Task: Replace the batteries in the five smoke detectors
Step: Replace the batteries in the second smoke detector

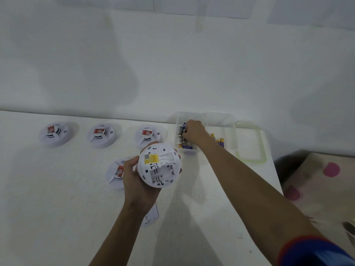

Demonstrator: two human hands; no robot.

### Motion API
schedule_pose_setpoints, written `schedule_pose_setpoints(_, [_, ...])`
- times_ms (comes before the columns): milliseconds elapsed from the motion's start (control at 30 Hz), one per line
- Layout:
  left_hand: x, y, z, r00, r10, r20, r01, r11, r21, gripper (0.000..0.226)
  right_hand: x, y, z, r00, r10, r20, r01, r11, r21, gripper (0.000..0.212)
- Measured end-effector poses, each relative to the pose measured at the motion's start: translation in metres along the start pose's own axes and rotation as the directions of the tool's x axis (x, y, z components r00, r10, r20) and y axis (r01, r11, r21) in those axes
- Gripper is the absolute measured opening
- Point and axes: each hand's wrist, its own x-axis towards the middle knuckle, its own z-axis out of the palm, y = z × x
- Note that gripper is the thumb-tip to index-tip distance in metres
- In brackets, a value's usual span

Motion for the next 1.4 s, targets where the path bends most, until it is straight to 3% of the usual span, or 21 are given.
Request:
schedule_pose_setpoints(133, [0.002, 0.000, -0.004, 1.000, 0.009, 0.005, -0.009, 0.999, 0.031, 0.065, -0.001, -0.001, -0.003, 1.000, 0.000, 0.006, -0.001, 0.997, 0.077, 0.014])
schedule_pose_setpoints(300, [0.004, 0.001, -0.008, 1.000, 0.004, -0.016, -0.004, 1.000, 0.004, 0.057, -0.008, 0.001, -0.016, 0.990, 0.066, -0.128, -0.011, 0.920, 0.392, 0.015])
schedule_pose_setpoints(500, [0.001, 0.002, -0.009, 0.999, 0.003, -0.032, -0.004, 1.000, -0.031, 0.047, -0.012, -0.010, -0.023, 0.970, 0.039, -0.240, 0.015, 0.976, 0.217, 0.021])
schedule_pose_setpoints(667, [0.000, 0.006, -0.006, 0.999, 0.019, -0.033, -0.019, 0.999, -0.026, 0.048, -0.008, -0.016, -0.019, 0.997, 0.030, -0.067, -0.008, 0.954, 0.301, 0.007])
schedule_pose_setpoints(767, [0.000, 0.009, -0.009, 0.999, 0.025, -0.045, -0.026, 0.999, -0.025, 0.051, -0.010, -0.014, -0.016, 0.992, -0.009, 0.122, -0.017, 0.978, 0.208, 0.047])
schedule_pose_setpoints(833, [-0.001, 0.011, -0.011, 0.998, 0.025, -0.056, -0.027, 0.999, -0.021, 0.054, -0.011, -0.013, -0.011, 0.985, -0.024, 0.171, 0.005, 0.994, 0.109, 0.055])
schedule_pose_setpoints(933, [-0.001, 0.013, -0.014, 0.998, 0.025, -0.063, -0.026, 0.999, -0.020, 0.055, -0.012, -0.012, -0.005, 0.989, -0.030, 0.146, 0.027, 0.999, 0.024, 0.037])
schedule_pose_setpoints(1033, [-0.001, 0.015, -0.018, 0.997, 0.048, -0.068, -0.048, 0.999, 0.009, 0.057, -0.014, -0.011, -0.003, 0.993, -0.035, 0.116, 0.030, 0.999, 0.039, 0.039])
schedule_pose_setpoints(1167, [-0.002, 0.016, -0.022, 0.993, 0.062, -0.100, -0.058, 0.997, 0.041, 0.070, -0.018, -0.011, -0.001, 0.999, -0.035, 0.008, 0.033, 0.978, 0.207, 0.038])
schedule_pose_setpoints(1267, [-0.003, 0.017, -0.023, 0.994, 0.049, -0.099, -0.046, 0.999, 0.027, 0.069, -0.024, -0.015, -0.005, 0.998, 0.042, -0.037, -0.020, 0.885, 0.465, 0.036])
schedule_pose_setpoints(1400, [-0.006, 0.021, -0.025, 0.998, 0.034, -0.056, -0.032, 0.999, 0.037, 0.073, -0.042, -0.024, -0.017, 0.978, 0.206, 0.020, -0.125, 0.510, 0.851, 0.029])
